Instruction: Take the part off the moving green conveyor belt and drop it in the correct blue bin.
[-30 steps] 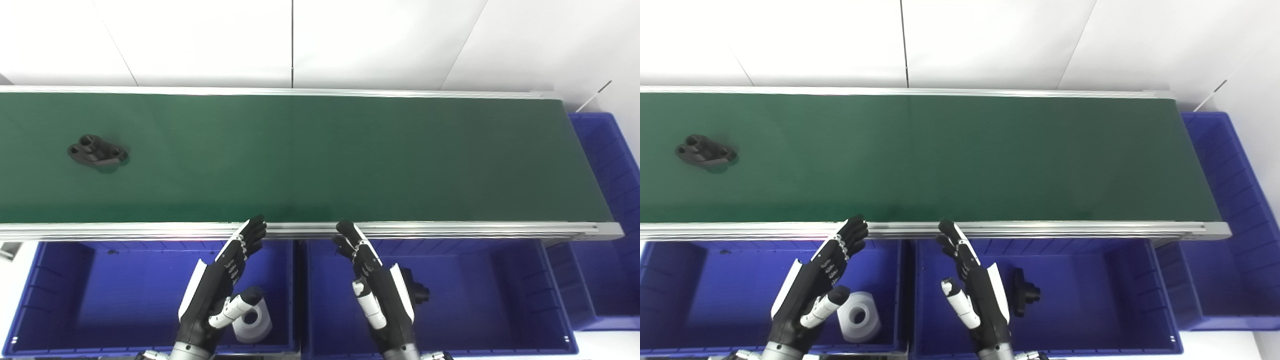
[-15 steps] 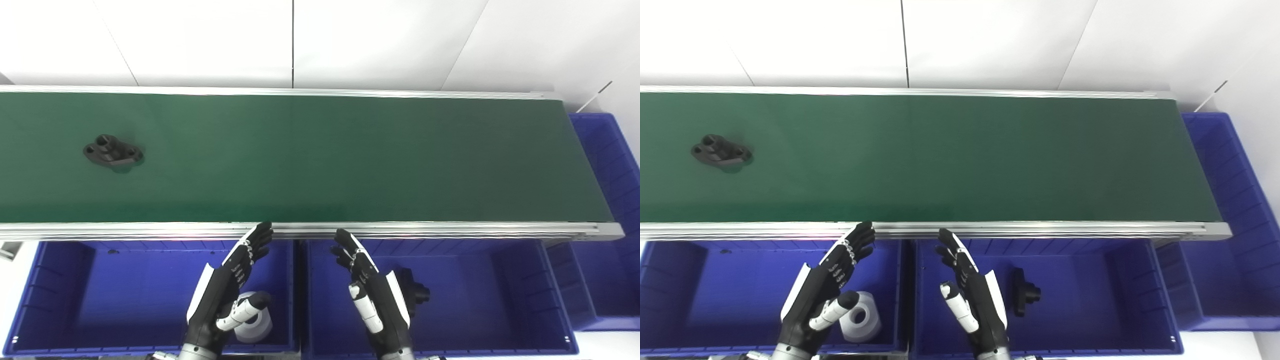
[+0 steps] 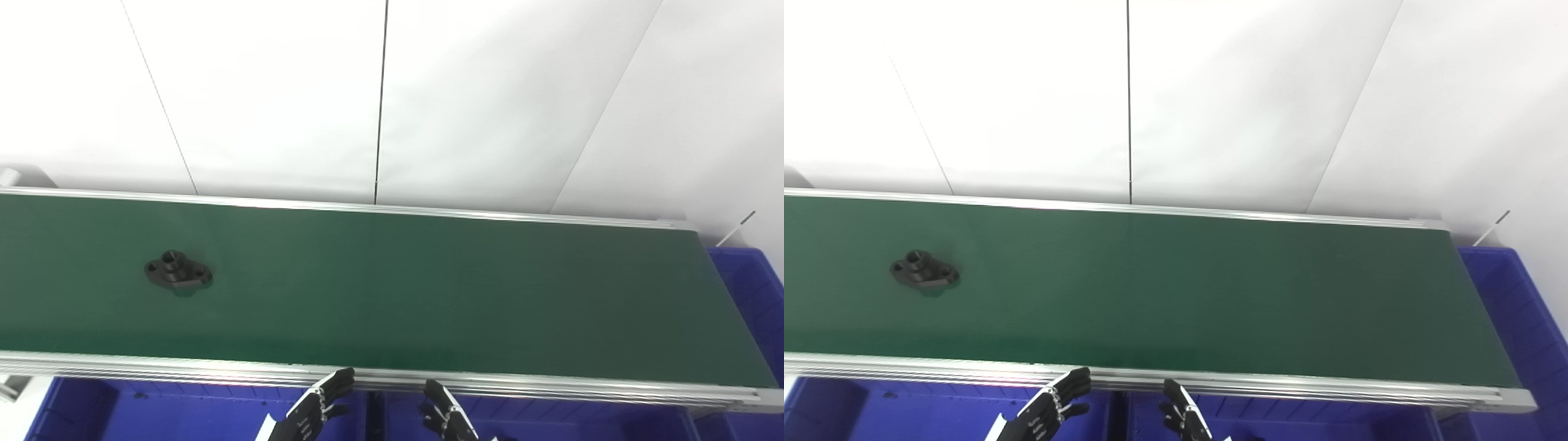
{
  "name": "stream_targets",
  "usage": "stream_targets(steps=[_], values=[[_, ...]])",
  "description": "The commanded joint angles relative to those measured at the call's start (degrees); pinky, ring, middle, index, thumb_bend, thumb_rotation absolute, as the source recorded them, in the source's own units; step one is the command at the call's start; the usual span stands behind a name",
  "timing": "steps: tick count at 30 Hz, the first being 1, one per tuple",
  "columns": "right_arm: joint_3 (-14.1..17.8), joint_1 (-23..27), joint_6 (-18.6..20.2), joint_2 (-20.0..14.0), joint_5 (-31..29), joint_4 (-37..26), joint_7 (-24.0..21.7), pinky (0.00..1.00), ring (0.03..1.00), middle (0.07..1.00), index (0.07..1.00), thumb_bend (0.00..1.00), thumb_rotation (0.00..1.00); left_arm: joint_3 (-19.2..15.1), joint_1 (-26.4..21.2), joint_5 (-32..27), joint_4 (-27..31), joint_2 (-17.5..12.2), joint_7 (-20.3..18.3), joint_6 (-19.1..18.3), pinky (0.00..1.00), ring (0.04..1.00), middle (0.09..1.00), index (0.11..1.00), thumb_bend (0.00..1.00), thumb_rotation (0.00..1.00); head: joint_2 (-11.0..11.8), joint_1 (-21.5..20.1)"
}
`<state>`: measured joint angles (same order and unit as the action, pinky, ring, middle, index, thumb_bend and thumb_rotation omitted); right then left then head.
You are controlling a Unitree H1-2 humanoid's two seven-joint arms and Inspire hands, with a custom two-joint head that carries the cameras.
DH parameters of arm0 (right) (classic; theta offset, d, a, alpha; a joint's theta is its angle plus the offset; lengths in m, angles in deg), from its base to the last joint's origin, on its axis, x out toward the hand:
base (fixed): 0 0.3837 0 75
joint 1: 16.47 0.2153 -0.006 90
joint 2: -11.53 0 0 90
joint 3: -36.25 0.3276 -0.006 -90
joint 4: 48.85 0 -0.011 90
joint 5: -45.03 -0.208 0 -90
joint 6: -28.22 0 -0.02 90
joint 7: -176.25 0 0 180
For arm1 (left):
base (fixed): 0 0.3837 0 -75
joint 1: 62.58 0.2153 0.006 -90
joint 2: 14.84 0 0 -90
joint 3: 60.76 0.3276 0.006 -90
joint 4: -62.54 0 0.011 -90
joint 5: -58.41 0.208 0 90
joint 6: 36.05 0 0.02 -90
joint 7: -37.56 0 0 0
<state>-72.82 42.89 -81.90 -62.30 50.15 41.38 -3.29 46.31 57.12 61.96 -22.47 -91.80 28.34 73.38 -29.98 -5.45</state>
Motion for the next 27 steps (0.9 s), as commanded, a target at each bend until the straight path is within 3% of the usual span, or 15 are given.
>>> stream_targets(steps=[1, 10, 16, 23, 27], values=[[-0.1, 0.01, -3.24, -0.1, -0.85, -0.41, -1.24, 0.93, 0.911, 0.945, 0.935, 0.88, 0.93, 0.14, -0.21, 0.32, 0.81, -0.02, 0.27, 1.56, 0.79, 0.873, 0.875, 0.841, 0.9, 0.73, 0.21, 0.45], [0.26, 0.26, -2.63, -0.47, -2.03, -1.08, -1.64, 0.93, 0.915, 0.943, 0.935, 0.88, 0.9, 0.61, -0.58, 1.59, 0.62, 0.19, 0.24, 0.88, 0.78, 0.867, 0.87, 0.836, 0.92, 0.74, -0.62, 2.18], [1.46, 1.27, -3.31, -2.14, -2.41, -1.62, -2.92, 0.97, 0.94, 0.957, 0.952, 0.86, 0.89, 1.23, -1.51, 2.53, -0.24, 1.91, 1.01, 0.29, 0.77, 0.864, 0.862, 0.825, 0.93, 0.72, -1.85, 7.94], [1.71, 1.05, -2.61, -3.44, -1.65, -3.82, -3.38, 1.0, 0.978, 0.986, 0.985, 0.9, 0.85, 1.26, -2.36, 3.16, -0.69, 2.49, 1.35, -0.36, 0.74, 0.842, 0.862, 0.819, 0.94, 0.72, -1.41, 7.91], [2.09, 1.09, -1.83, -3.56, -1.68, -5.58, -3.22, 1.0, 0.973, 0.982, 0.978, 0.91, 0.84, 1.46, -2.78, 3.05, -0.55, 2.64, 1.19, -1.19, 0.75, 0.855, 0.87, 0.825, 0.94, 0.72, -2.82, 7.89]])
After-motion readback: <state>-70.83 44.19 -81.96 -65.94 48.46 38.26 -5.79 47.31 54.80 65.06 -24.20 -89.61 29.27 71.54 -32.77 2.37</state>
